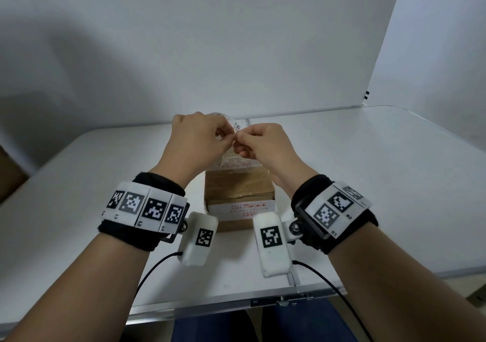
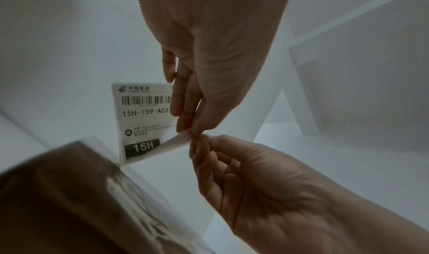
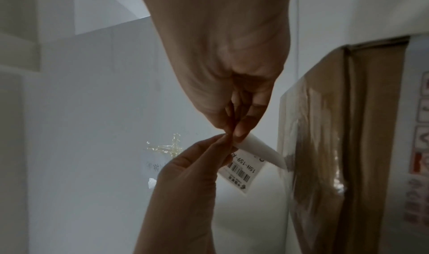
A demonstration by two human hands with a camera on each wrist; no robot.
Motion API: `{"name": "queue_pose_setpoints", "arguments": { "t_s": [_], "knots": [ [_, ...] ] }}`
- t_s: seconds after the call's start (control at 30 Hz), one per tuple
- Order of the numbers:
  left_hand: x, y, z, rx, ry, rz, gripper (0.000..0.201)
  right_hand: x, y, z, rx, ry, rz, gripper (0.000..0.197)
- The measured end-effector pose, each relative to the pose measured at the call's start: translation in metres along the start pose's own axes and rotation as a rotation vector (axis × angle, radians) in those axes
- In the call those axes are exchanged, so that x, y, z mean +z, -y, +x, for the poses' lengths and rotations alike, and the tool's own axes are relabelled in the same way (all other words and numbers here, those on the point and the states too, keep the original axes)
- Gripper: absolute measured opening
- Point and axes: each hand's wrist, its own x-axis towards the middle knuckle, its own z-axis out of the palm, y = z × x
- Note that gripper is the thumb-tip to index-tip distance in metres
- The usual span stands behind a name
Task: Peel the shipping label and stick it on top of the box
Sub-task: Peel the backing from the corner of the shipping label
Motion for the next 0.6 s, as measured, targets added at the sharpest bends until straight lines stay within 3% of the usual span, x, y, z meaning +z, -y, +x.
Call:
{"name": "queue_pose_setpoints", "arguments": {
  "t_s": [0.27,0.6],
  "knots": [
    [-0.0015,-0.0084,-0.0008,0.0,0.005,-0.006,0.015,-0.0011,0.0057,-0.0016,-0.127,-0.026,-0.216,0.012],
    [0.0033,-0.0083,-0.0038,-0.012,-0.002,-0.011,0.012,-0.0054,0.0029,-0.0016,-0.128,0.032,-0.231,0.012]
  ]
}}
